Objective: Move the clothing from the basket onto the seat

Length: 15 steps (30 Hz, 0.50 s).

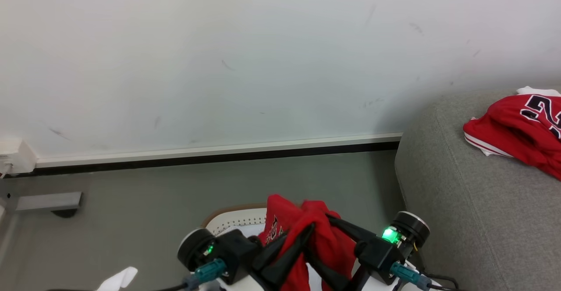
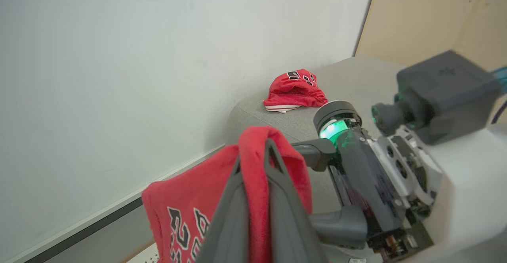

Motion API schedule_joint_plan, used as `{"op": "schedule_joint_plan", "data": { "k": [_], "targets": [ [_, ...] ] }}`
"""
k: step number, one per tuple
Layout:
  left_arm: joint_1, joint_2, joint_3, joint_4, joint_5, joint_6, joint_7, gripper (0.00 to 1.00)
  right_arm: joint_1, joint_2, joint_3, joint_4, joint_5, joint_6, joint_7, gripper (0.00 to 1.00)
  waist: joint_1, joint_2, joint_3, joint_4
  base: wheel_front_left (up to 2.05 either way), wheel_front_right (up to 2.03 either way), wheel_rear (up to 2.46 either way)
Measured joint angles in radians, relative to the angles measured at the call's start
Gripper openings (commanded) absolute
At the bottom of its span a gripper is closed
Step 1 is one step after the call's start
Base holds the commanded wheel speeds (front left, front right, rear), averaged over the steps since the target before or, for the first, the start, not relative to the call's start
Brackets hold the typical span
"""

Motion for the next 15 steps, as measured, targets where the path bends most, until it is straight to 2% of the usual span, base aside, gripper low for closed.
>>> {"op": "schedule_joint_plan", "data": {
  "k": [4,6,7,8,11,12,15],
  "targets": [
    [-0.005,0.01,-0.031,-0.02,-0.024,-0.001,0.007,0.0,-0.007,0.002,0.028,0.012,0.035,0.0,0.0,1.0,0.0,0.0,0.002,0.0,0.0,0.0,0.0],
    [-0.008,0.016,-0.036,-0.019,-0.029,-0.002,0.007,0.0,-0.016,0.001,0.045,0.012,0.057,0.0,0.0,0.4,0.0,0.0,0.003,-0.002,0.0,0.0,0.0],
    [-0.008,0.02,-0.036,-0.016,-0.03,-0.002,0.006,0.0,-0.02,0.0,0.055,0.012,0.066,0.0,0.0,0.14,0.0,0.0,0.003,-0.003,0.0,0.0,0.0],
    [-0.008,0.022,-0.037,-0.013,-0.031,-0.002,0.006,0.0,-0.021,-0.001,0.062,0.012,0.078,0.0,0.0,0.0,0.0,0.0,0.004,-0.005,0.0,0.0,0.0],
    [-0.008,0.023,-0.038,-0.002,-0.032,-0.002,-0.004,0.0,-0.025,-0.007,0.067,0.01,0.113,0.0,0.0,0.0,0.0,0.0,0.006,-0.008,0.0,0.0,0.0],
    [-0.009,0.023,-0.036,0.002,-0.032,-0.001,-0.011,0.15,-0.027,-0.012,0.067,0.009,0.118,0.0,0.0,0.0,0.0,0.0,0.006,-0.009,0.0,0.0,0.0],
    [-0.012,0.026,-0.032,0.019,-0.03,0.003,-0.031,0.38,-0.028,-0.016,0.055,0.008,0.128,0.0,0.0,0.0,0.0,0.0,0.008,-0.013,0.0,0.0,0.0]
  ]
}}
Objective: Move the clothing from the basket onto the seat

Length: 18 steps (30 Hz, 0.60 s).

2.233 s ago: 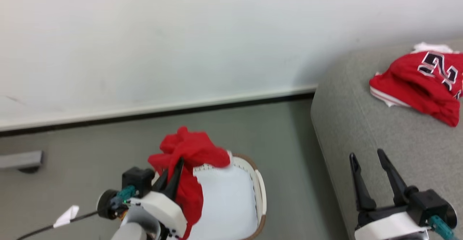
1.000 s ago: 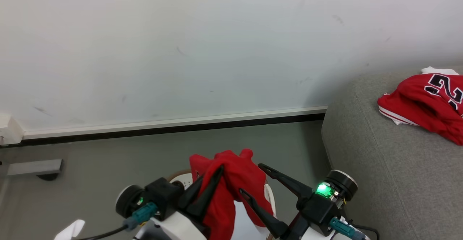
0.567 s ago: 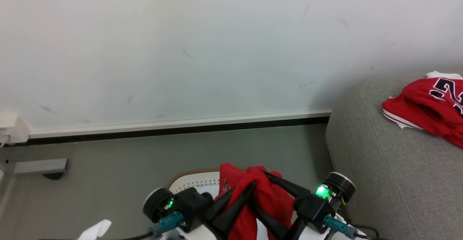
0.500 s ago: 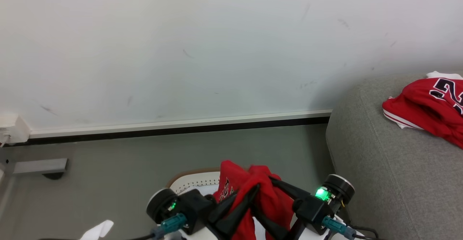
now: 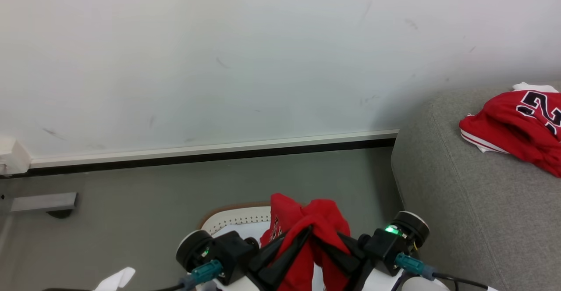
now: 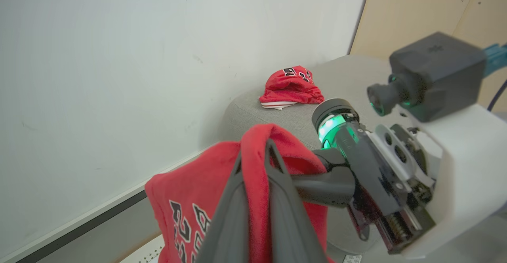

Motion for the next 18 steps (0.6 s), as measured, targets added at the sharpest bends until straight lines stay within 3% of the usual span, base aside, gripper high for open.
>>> {"op": "schedule_joint_plan", "data": {
  "k": [1,4,11,18],
  "targets": [
    [0.0,0.0,0.001,0.007,0.0,0.001,-0.007,0.47,0.0,0.0,-0.007,-0.001,0.0,0.0,0.0,0.0,0.0,0.0,0.001,-0.001,0.0,0.0,0.0],
    [0.0,0.0,0.003,0.029,0.001,0.006,-0.023,1.0,0.004,-0.003,-0.031,-0.003,0.002,0.0,0.0,0.0,0.0,0.0,0.005,-0.007,0.0,0.0,0.0],
    [-0.006,-0.002,0.013,0.08,0.014,0.027,-0.067,1.0,0.021,-0.006,-0.119,-0.027,-0.017,0.0,0.0,0.0,0.0,0.0,0.024,-0.034,0.0,0.0,0.0],
    [-0.018,-0.002,0.012,0.118,0.02,0.036,-0.085,1.0,0.038,-0.018,-0.196,-0.049,-0.04,0.0,0.0,0.0,0.0,0.0,0.041,-0.103,0.0,0.0,0.0]
  ]
}}
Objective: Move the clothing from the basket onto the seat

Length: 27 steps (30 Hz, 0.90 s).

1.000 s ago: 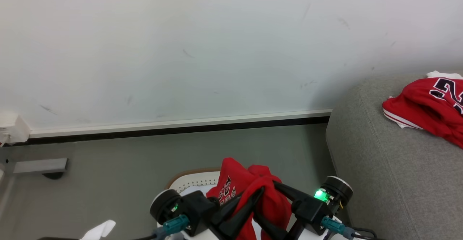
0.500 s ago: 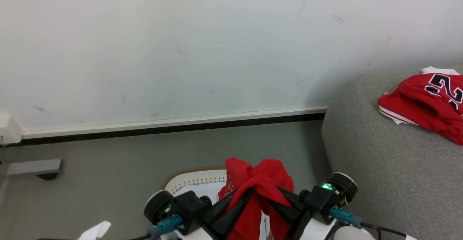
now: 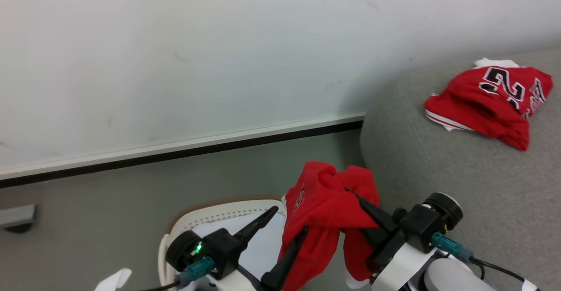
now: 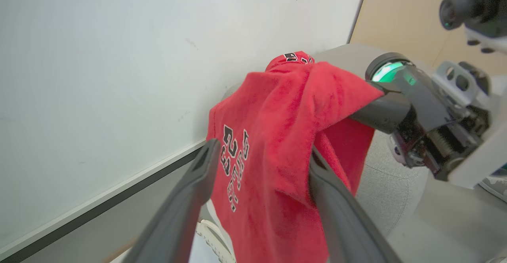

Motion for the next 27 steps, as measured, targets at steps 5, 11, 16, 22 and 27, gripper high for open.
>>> {"op": "schedule_joint_plan", "data": {
  "k": [5,11,16,22,27],
  "targets": [
    [-0.017,0.003,-0.003,0.012,0.003,0.001,-0.008,1.0,0.017,-0.007,-0.073,-0.019,-0.027,0.0,0.0,0.0,0.0,0.0,0.013,-0.069,0.0,0.0,0.0],
    [-0.032,0.0,-0.017,0.031,0.007,0.001,-0.025,1.0,0.06,-0.012,-0.172,-0.046,-0.046,0.0,0.0,0.0,0.0,0.0,0.031,-0.151,0.0,0.0,0.0],
    [-0.034,-0.004,-0.03,0.044,0.007,0.0,-0.031,1.0,0.099,-0.015,-0.227,-0.063,-0.063,0.0,0.0,0.0,0.0,0.0,0.04,-0.199,0.0,0.0,0.0],
    [-0.039,-0.004,-0.035,0.053,0.007,0.0,-0.035,1.0,0.123,-0.015,-0.252,-0.081,-0.075,0.0,0.0,0.0,0.0,0.0,0.046,-0.219,0.0,0.0,0.0],
    [-0.042,-0.007,-0.046,0.056,0.006,0.0,-0.042,1.0,0.135,-0.01,-0.296,-0.076,-0.101,0.0,0.0,0.0,0.0,0.0,0.054,-0.214,0.0,0.0,0.0]
  ]
}}
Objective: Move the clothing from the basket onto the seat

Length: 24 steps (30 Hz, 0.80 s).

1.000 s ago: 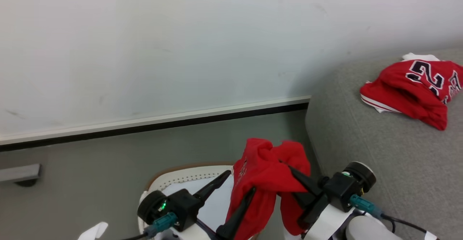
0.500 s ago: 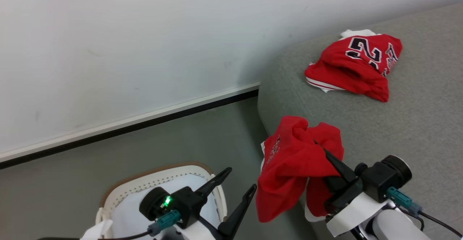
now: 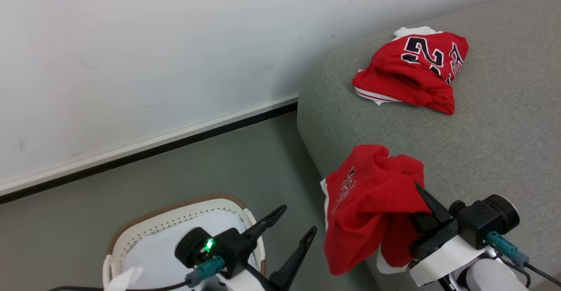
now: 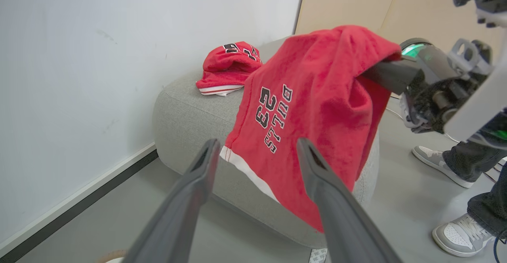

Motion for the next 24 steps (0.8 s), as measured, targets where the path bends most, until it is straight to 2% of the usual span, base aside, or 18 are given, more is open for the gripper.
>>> {"op": "schedule_joint_plan", "data": {
  "k": [4,10,17,19,22,24],
  "targets": [
    [-0.009,-0.006,-0.007,0.003,0.0,-0.002,-0.003,1.0,-0.001,0.01,-0.058,0.012,-0.03,0.0,0.0,0.0,0.0,0.0,0.019,0.014,0.0,0.0,0.0],
    [-0.054,-0.002,-0.012,-0.004,0.008,-0.006,-0.008,1.0,-0.084,0.033,-0.216,0.015,-0.139,0.0,0.0,0.0,0.0001,0.0,0.092,0.042,0.0,0.0,0.0],
    [-0.155,0.001,-0.026,-0.026,0.035,-0.02,-0.01,1.0,-0.289,0.044,-0.511,0.03,-0.267,0.0,0.0,0.0,0.0001,0.0,0.231,0.095,0.0,0.0,0.0],
    [-0.191,-0.001,-0.033,-0.029,0.039,-0.023,-0.015,1.0,-0.365,0.02,-0.581,0.057,-0.306,0.0,0.0,0.0,0.0002,0.0,0.279,0.115,0.0,0.0,0.0],
    [-0.239,-0.008,-0.039,-0.029,0.045,-0.028,-0.028,1.0,-0.5,-0.006,-0.73,0.12,-0.287,0.0,0.007,0.0,0.0002,0.0,0.349,0.149,0.0,0.0,0.0],
    [-0.268,-0.015,-0.042,-0.028,0.05,-0.031,-0.042,1.0,-0.591,-0.046,-0.822,0.162,-0.291,0.0,0.027,0.0,0.0003,0.0,0.395,0.174,0.0,0.0,0.0]
  ]
}}
